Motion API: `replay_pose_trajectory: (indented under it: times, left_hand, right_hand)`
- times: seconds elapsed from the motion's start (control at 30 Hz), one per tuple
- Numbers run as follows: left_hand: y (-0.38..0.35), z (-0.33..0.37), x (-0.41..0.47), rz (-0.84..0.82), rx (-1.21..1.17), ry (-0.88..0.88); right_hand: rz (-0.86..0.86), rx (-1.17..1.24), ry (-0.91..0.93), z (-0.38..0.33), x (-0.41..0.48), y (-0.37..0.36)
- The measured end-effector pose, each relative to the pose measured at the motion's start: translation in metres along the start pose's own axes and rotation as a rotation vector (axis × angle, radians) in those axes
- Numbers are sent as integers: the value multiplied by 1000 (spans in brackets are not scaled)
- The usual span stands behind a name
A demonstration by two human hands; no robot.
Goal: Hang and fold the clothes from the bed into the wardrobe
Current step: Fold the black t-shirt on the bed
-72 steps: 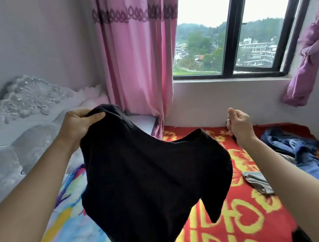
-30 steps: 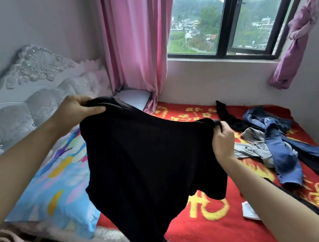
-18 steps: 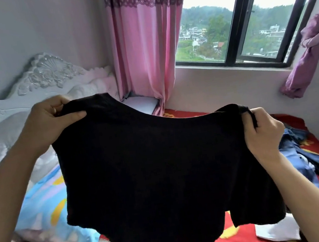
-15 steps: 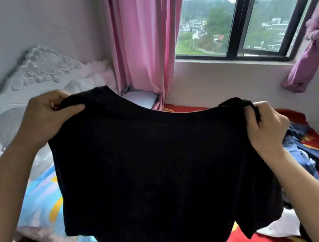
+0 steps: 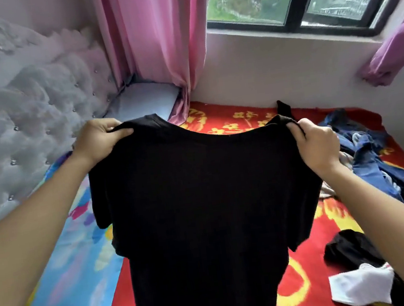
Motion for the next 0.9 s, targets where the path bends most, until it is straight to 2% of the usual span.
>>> replay_pose_trajectory:
  times: [0.17, 0.33, 0.4, 0.47, 0.57, 0.67, 0.8, 0.9]
  left_hand:
    - [9, 9, 122, 106, 32, -162]
    - [36, 49, 179, 218, -6, -315]
    - [36, 53, 178, 208, -27, -347]
    - [28, 45, 164, 181, -37, -336]
    - [3, 19, 125, 61, -29, -335]
    - [-44, -33, 52, -140, -11, -249]
    - [-123, -125, -67, -329, 76, -62]
    - [-196, -193, -168, -531, 274, 47]
  right_hand:
    - [147, -99, -64, -31, 103, 0]
    - [285, -167, -57, -48, 167, 23]
    - [353, -149, 4, -42, 172, 25]
    - [401, -75, 186, -30, 162, 15]
    - [297, 58, 405, -6, 118, -10]
    - [89, 110, 519, 29, 39, -51]
    - [-289, 21, 511, 91, -79, -125]
    - [-522, -72, 470, 145, -180, -188]
Point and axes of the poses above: each hand's wrist, its own x-axis towards the middle knuckle, its own y-axis out of the back of the hand, z = x × y, the point moved 5 cm from there along x, towards the middle knuckle, and after that the axes turned 12 degrees about -y, right-handed, at the moved point
